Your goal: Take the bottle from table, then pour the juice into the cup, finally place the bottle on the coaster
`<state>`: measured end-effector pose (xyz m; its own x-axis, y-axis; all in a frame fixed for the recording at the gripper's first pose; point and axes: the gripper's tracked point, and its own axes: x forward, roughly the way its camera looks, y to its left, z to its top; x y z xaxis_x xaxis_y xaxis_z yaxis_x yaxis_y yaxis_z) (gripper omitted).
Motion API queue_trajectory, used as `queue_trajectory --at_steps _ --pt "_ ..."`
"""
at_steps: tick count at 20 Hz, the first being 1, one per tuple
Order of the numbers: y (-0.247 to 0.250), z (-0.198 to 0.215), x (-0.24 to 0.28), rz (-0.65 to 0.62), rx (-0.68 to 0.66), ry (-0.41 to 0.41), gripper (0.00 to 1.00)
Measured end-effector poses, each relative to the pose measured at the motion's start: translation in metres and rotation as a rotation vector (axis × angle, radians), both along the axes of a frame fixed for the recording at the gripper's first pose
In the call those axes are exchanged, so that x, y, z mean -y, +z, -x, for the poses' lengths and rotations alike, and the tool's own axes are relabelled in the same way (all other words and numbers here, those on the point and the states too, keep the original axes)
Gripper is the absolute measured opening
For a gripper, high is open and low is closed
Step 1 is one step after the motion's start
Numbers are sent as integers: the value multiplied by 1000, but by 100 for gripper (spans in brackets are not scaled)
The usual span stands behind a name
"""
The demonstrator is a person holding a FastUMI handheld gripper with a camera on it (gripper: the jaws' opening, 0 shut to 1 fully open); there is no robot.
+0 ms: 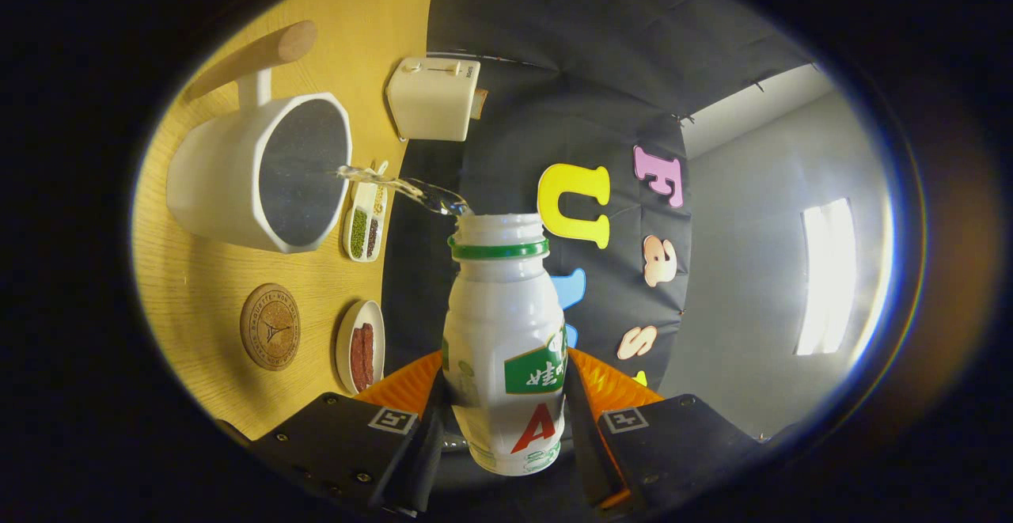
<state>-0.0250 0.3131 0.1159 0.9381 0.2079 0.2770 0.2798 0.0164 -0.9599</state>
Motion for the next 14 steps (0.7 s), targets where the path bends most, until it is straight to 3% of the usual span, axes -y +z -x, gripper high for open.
queue_trajectory --at_steps 14 --pt "6 2 1 17 10 -5 70"
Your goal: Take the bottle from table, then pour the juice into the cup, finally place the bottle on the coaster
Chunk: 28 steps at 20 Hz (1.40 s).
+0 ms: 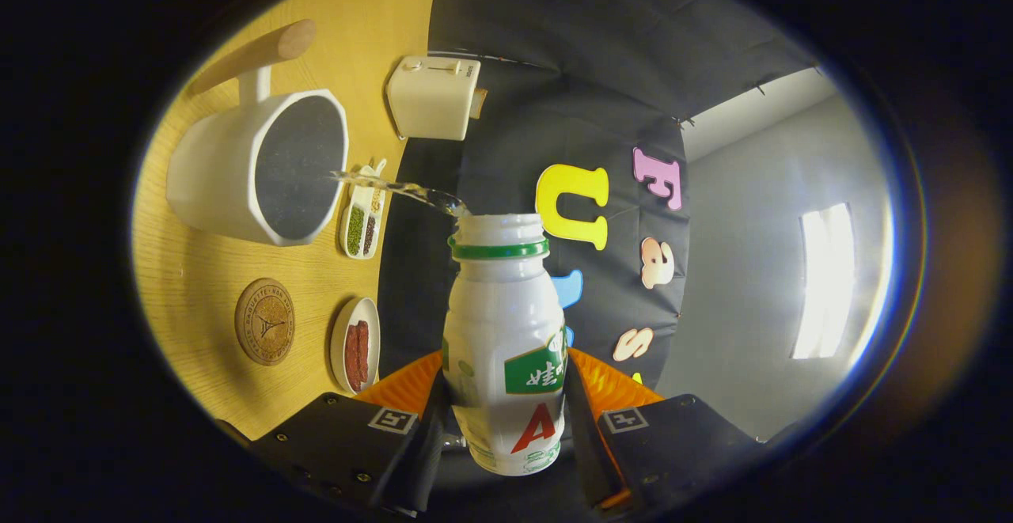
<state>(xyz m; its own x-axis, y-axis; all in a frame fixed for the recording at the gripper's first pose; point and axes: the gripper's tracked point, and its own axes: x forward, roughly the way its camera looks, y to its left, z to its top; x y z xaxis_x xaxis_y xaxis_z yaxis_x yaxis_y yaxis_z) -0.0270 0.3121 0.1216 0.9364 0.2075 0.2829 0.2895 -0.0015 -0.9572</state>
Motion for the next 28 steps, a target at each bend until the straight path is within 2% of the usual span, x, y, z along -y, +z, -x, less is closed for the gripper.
queue_trajectory --at_steps 28 --pt "2 1 -4 88 27 -5 70"
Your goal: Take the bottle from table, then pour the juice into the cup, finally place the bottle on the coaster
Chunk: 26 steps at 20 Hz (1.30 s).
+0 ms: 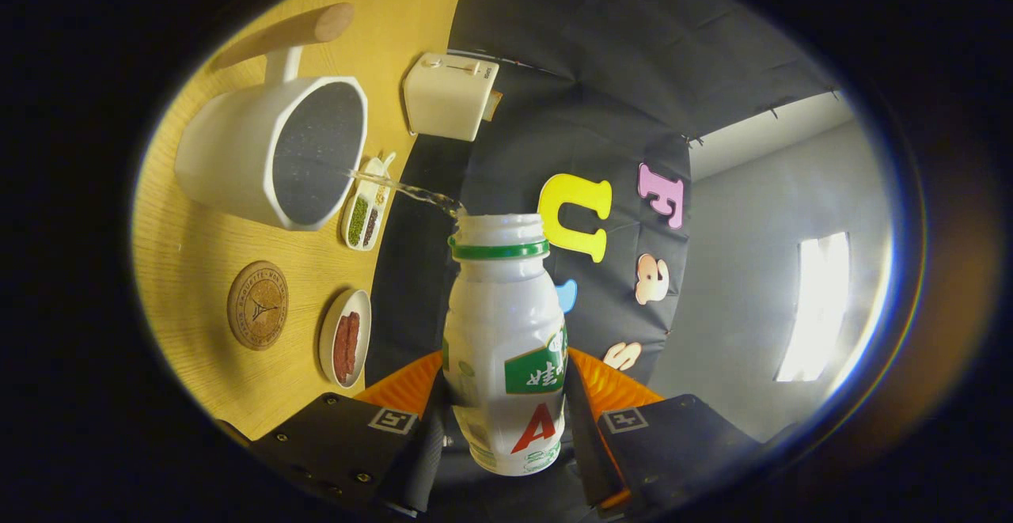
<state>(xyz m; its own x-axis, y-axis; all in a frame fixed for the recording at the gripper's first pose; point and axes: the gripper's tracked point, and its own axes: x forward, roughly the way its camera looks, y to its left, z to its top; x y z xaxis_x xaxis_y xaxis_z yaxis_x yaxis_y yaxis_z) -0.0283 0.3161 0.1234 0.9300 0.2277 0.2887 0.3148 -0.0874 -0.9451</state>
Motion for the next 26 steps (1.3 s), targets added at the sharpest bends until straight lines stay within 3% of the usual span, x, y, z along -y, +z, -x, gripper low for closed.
queue_trajectory --at_steps 12,26 --pt "5 2 -6 107 45 -3 70" --pt "-4 2 -34 359 124 28 70"
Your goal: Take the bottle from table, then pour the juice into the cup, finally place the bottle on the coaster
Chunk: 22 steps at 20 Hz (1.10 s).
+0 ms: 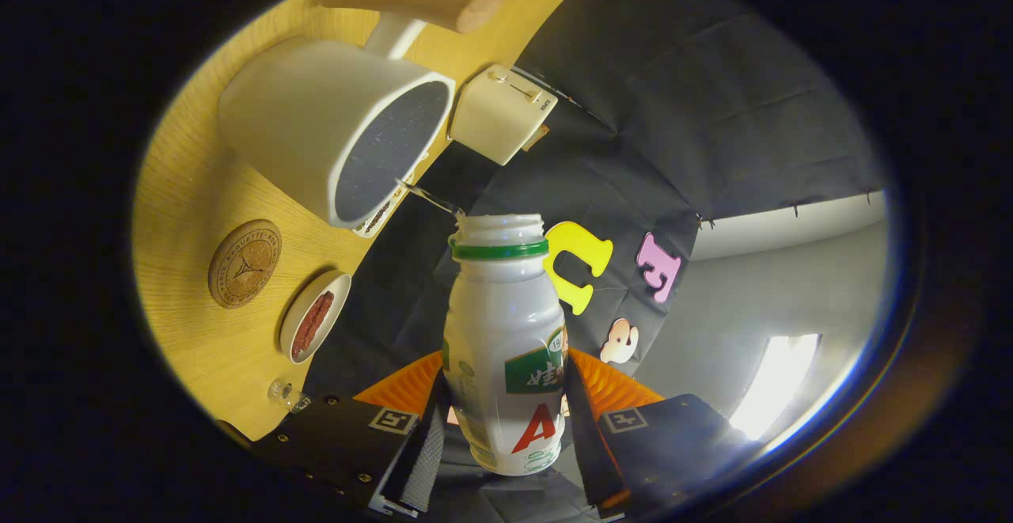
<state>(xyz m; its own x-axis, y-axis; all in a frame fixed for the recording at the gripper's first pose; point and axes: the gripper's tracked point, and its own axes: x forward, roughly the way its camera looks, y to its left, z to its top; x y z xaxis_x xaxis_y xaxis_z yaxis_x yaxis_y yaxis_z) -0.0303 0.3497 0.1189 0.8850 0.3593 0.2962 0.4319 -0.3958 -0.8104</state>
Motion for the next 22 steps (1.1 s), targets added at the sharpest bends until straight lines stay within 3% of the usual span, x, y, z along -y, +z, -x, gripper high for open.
queue_trajectory --at_steps 8,14,18,22 --pt "-11 9 -7 131 47 25 70" --pt "-16 10 -12 160 54 34 70" --pt "-12 4 -11 26 -50 37 70" --pt "-15 -8 -2 -194 -202 33 70"
